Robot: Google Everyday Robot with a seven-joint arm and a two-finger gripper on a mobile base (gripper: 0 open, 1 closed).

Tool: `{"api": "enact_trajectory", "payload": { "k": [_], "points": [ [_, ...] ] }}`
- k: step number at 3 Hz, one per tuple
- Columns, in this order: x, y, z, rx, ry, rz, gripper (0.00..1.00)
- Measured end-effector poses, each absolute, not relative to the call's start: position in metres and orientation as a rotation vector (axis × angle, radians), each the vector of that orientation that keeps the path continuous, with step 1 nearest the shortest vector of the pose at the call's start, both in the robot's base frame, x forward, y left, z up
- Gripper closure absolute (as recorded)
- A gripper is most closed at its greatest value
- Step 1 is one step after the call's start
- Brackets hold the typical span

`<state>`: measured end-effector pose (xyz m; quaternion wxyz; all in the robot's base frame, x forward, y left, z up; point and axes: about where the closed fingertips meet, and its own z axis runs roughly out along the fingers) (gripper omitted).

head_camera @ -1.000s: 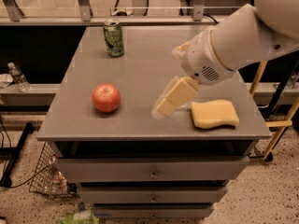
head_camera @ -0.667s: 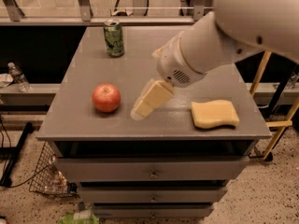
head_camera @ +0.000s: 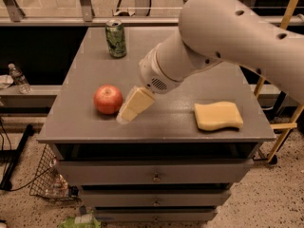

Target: Move apple near green can

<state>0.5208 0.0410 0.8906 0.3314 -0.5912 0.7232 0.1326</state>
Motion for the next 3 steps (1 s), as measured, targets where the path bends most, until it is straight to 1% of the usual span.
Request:
{"api": "enact_trajectory", "payload": {
  "k": [3],
  "points": [
    [0.534,0.088,0.873,-1.570,1.842,0.416,0.00]
  ]
}}
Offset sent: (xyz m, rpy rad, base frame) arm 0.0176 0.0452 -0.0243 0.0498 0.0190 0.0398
